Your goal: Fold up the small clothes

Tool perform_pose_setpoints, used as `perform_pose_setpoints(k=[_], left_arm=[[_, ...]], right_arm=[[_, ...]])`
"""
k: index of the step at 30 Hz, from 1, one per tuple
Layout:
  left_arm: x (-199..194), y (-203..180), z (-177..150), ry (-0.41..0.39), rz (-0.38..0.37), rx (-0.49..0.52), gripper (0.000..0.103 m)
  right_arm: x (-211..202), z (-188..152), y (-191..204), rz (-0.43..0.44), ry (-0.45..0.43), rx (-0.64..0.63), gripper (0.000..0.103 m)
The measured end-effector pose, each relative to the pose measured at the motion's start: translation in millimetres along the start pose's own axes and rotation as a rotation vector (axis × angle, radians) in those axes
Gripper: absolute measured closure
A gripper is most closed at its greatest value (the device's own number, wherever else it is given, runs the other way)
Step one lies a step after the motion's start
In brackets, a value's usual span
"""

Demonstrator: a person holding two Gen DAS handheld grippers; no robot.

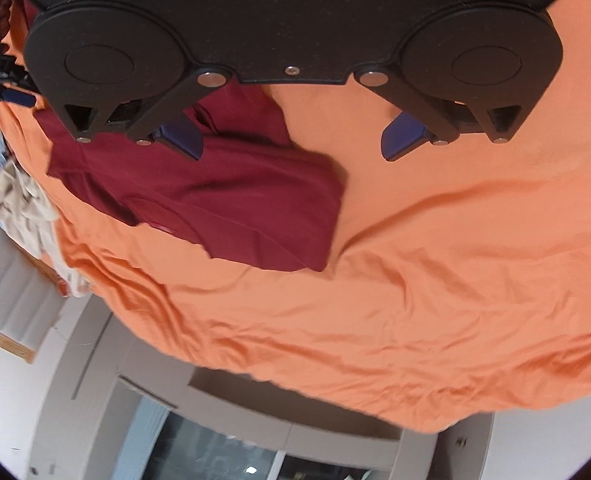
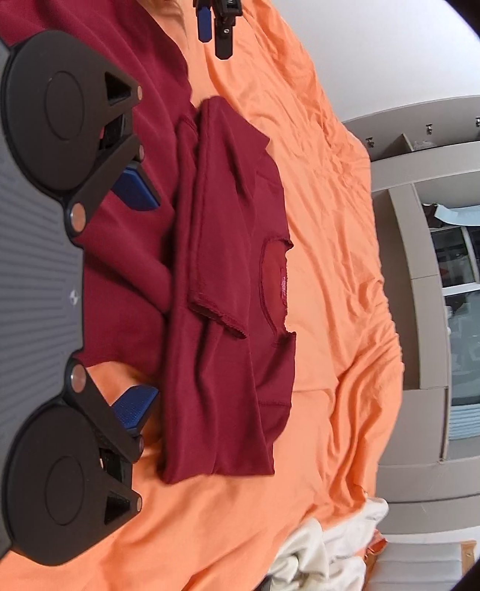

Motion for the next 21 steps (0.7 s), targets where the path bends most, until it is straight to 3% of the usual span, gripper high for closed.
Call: perform_pose_setpoints(k=[8,13,15,21], left_arm=[[-47.9,-8.4,-61.1,-0.005,-0.042,0.055,0.001],[-65.6,-4.9,-93.8,-0.039,0.026,0.101,0.001],[-70.9,-2.4,-99.6,-0.05,0.032,0.099,0.001],[-86.7,5.0,-109.5,-0.073,0.004,0.049,0.001]], right_arm=[[-64.9,-59.2,-14.6,-0.058,-0.122,0.137,0.0],[-91.0,-102.5,-13.0,-0.013,-0.161,0.214,0.002],[-103.1,-109.8,-4.3,-0.013,-0.194,0.2,0.007],[-128.9,-114.4,24.2,0.028,-0.276,0.136,0.007]])
Point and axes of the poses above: each gripper's, at about its wrist camera, not at the fingertips, and x roughly the way its jaws point, y to its left, z to its top, the point moved 10 cm from there along x, roughly the way its jaws point, and after that the axes turned 7 degrees about y, right-handed, at the moved point
